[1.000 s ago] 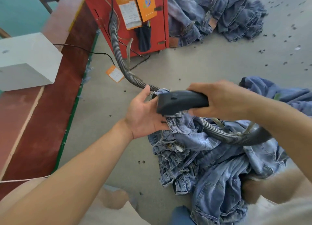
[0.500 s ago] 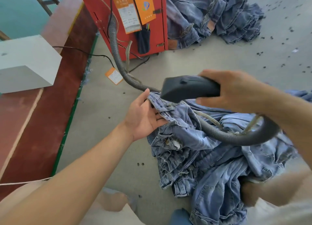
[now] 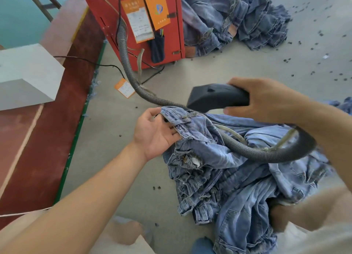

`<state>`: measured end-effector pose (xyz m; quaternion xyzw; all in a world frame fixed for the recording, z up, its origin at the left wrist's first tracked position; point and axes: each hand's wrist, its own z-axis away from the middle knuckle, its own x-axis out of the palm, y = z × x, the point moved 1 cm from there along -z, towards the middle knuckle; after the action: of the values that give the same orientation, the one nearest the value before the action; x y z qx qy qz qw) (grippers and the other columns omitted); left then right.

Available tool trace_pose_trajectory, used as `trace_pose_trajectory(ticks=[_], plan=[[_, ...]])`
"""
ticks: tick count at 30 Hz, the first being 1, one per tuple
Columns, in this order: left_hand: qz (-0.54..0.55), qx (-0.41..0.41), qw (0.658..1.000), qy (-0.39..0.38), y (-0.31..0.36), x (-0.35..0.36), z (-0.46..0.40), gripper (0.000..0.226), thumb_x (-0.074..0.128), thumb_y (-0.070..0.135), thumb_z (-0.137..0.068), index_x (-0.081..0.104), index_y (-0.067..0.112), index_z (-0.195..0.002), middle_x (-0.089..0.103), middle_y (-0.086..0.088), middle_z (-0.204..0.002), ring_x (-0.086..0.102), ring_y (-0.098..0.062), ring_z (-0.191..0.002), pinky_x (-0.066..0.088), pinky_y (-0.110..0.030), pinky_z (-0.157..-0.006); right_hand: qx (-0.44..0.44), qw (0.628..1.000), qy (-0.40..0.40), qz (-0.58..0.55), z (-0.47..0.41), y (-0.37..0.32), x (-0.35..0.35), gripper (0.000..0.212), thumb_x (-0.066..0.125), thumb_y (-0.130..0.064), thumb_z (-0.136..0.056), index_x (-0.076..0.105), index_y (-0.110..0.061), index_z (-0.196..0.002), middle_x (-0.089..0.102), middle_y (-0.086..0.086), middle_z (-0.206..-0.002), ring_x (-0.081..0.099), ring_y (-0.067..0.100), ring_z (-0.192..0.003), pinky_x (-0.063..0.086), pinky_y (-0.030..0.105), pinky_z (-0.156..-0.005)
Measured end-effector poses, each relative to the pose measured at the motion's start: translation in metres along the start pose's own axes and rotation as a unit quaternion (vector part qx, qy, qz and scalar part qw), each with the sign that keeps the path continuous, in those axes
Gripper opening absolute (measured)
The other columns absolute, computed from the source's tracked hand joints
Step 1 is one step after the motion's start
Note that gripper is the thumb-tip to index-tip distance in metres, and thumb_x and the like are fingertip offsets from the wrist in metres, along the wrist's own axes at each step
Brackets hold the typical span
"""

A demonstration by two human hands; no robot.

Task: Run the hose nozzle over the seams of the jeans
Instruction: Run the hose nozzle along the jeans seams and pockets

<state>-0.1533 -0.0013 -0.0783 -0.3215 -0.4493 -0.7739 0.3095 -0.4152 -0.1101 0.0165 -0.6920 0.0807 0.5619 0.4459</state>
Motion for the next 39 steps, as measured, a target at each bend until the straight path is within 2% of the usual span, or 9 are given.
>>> trace_pose_trajectory(ticks=[5,8,12,19,23,26,29,32,39], plan=[[0.022,-0.002,1.0,-0.004,-0.003,-0.002,-0.002,0.072,0.033,0.039,-0.096,0.033,0.001,-0.158,0.04,-0.025,-0.157,0.052,-0.039,-0.13,0.045,-0.049,-0.11,-0.013,0.989,-0.147,0.034,0.011,-0.012,0.028,0.024,0.075,-0.038,-0.086,0.059,-0.041,-0.104,0.065,-0.031,-0.082,0.062,-0.007,-0.07,0.045,0.019,-0.058],[0.022,-0.012,1.0,-0.002,-0.005,-0.002,-0.002,0.07,0.03,0.041,-0.098,0.037,0.004,-0.157,0.041,-0.025,-0.157,0.044,-0.039,-0.137,0.033,-0.049,-0.118,-0.04,0.995,-0.092,0.026,0.005,-0.027,0.045,0.023,0.072,-0.04,-0.089,0.058,-0.041,-0.107,0.064,-0.021,-0.072,0.061,-0.007,-0.069,0.04,0.016,-0.055],[-0.012,-0.003,1.0,0.014,-0.003,0.001,-0.001,0.052,0.045,0.021,-0.092,0.052,-0.002,-0.138,0.059,-0.023,-0.128,0.063,-0.034,-0.108,0.058,-0.045,-0.092,-0.004,0.999,0.027,-0.021,-0.002,-0.022,0.025,0.024,0.075,-0.039,-0.089,0.058,-0.036,-0.105,0.06,-0.018,-0.075,0.057,-0.012,-0.073,0.039,0.011,-0.057],[-0.286,0.075,0.939,0.173,0.005,-0.013,-0.016,0.048,0.042,-0.024,-0.095,0.057,0.0,-0.133,0.072,-0.018,-0.124,0.072,-0.027,-0.108,0.063,-0.034,-0.085,0.031,0.999,-0.015,0.012,0.012,0.01,0.007,0.021,0.077,-0.035,-0.088,0.059,-0.033,-0.1,0.06,-0.016,-0.071,0.056,-0.012,-0.07,0.039,0.007,-0.061],[-0.378,0.079,0.892,0.237,0.002,-0.022,-0.019,0.054,0.044,-0.006,-0.105,0.055,0.027,-0.145,0.075,0.0,-0.121,0.074,-0.02,-0.1,0.062,-0.046,-0.076,0.035,0.995,-0.058,0.077,0.013,0.017,0.012,0.025,0.073,-0.041,-0.086,0.056,-0.043,-0.103,0.061,-0.02,-0.072,0.059,-0.001,-0.066,0.046,0.018,-0.062],[-0.336,0.029,0.909,0.244,-0.002,-0.033,-0.021,0.065,0.051,0.027,-0.109,0.018,0.055,-0.157,0.066,0.014,-0.13,0.068,-0.019,-0.106,0.056,-0.049,-0.072,0.054,0.977,-0.099,0.179,0.015,0.024,0.021,0.025,0.066,-0.047,-0.088,0.049,-0.049,-0.106,0.059,-0.013,-0.075,0.059,0.011,-0.065,0.054,0.042,-0.063],[-0.312,-0.03,0.915,0.255,-0.007,-0.039,-0.024,0.1,0.082,0.034,-0.083,0.021,0.029,-0.163,0.066,0.003,-0.135,0.064,-0.029,-0.119,0.056,-0.058,-0.094,0.061,0.963,-0.1,0.242,0.018,0.029,0.03,0.025,0.061,-0.047,-0.09,0.047,-0.048,-0.111,0.054,-0.006,-0.081,0.054,0.014,-0.064,0.045,0.037,-0.056],[-0.31,-0.098,0.902,0.283,-0.03,-0.038,-0.022,0.058,0.085,0.021,-0.082,0.063,0.0,-0.131,0.076,-0.017,-0.115,0.07,-0.031,-0.113,0.055,-0.048,-0.104,0.059,0.95,-0.085,0.295,0.018,0.03,0.037,0.023,0.059,-0.044,-0.092,0.047,-0.046,-0.112,0.049,-0.006,-0.08,0.045,0.01,-0.058,0.03,0.03,-0.048],[-0.34,-0.074,0.888,0.302,-0.039,-0.051,-0.023,0.025,0.063,0.02,-0.103,0.068,0.007,-0.124,0.076,-0.013,-0.117,0.068,-0.034,-0.117,0.044,-0.052,-0.114,0.071,0.915,-0.076,0.39,0.012,0.05,0.049,0.024,0.047,-0.027,-0.101,0.045,-0.047,-0.114,0.048,-0.009,-0.073,0.04,0.009,-0.053,0.023,0.029,-0.046]])
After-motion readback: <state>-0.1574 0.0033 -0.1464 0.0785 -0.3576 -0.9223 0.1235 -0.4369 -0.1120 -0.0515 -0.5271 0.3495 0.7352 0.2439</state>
